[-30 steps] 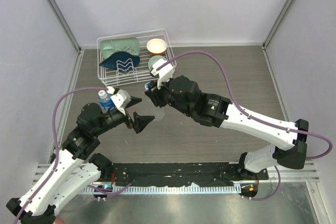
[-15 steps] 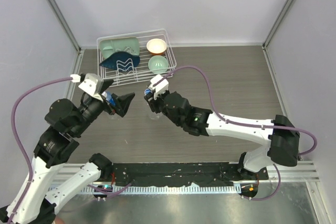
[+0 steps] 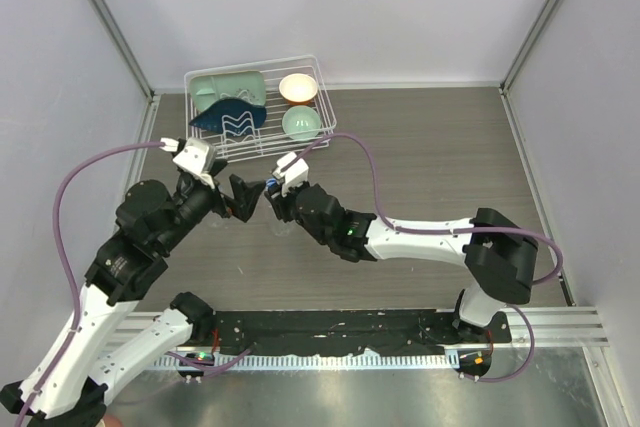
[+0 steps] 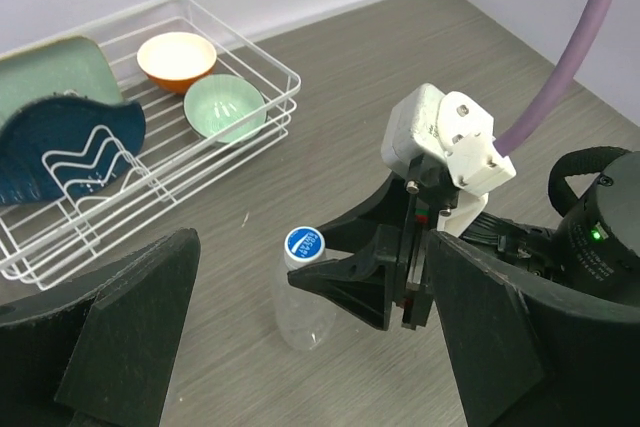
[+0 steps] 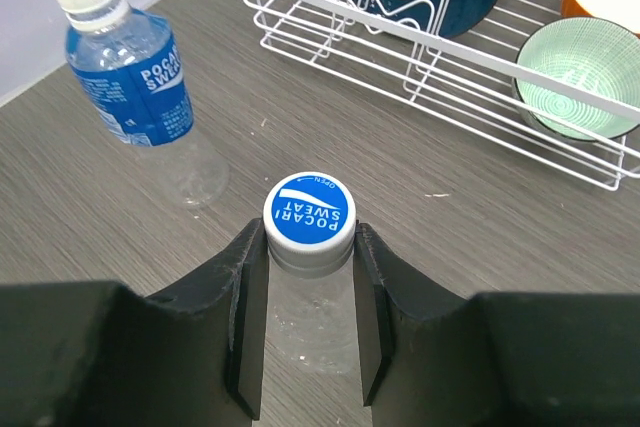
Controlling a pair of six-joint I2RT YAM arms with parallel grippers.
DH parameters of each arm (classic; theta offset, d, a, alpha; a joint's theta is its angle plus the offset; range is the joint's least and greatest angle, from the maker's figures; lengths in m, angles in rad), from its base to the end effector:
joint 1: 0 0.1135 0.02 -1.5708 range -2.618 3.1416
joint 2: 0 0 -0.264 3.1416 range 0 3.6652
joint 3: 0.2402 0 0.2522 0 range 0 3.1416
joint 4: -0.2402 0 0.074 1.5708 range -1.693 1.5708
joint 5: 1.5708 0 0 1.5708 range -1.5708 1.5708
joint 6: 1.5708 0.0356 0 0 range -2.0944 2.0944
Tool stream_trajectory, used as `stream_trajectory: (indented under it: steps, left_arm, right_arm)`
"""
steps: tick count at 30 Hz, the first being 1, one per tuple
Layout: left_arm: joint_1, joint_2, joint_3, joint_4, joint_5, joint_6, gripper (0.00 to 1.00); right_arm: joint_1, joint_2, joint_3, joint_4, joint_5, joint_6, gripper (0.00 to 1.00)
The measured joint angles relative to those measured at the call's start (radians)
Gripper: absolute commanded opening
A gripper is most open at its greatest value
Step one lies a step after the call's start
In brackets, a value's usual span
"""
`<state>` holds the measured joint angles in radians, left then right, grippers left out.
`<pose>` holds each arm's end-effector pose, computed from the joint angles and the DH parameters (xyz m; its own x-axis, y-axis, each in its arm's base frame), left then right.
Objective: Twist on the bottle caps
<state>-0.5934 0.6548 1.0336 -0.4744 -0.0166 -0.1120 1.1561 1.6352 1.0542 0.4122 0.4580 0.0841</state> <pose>0.1040 -0.0695 0.4101 -0.1396 -0.0406 -0.9894 0.5332 0.8389 -0.1097 0.1672 0.3406 0.2749 -0.1217 -0.0893 -0.9885 -0.6373 0.7705 0.0088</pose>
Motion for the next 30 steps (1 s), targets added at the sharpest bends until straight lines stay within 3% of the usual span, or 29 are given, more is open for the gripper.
stream_trajectory:
  steps: [8,11,12,14,30]
  left_arm:
    - [0.0,0.0,-0.053,0.014,-0.02,-0.016,1.0]
    - [0.0,-0.005,-0.053,0.014,-0.032,-0.016,1.0]
    - [0.0,-0.006,-0.053,0.014,-0.036,-0.015,1.0]
    - [0.001,-0.009,-0.053,0.013,-0.046,-0.014,1.0]
    - [0.005,-0.005,-0.053,0.013,-0.113,0.007,1.0]
  right_arm:
    - [-0.003,0.019,-0.006,0.027,0.014,0.018,0.01]
    - [-0.003,0.021,-0.01,0.032,0.015,0.025,0.21]
    - [-0.004,0.021,-0.011,0.036,0.016,0.026,0.32]
    - [-0.005,0.021,-0.011,0.035,0.016,0.028,0.42]
    - [-0.006,0.021,0.041,-0.072,-0.003,0.016,0.74]
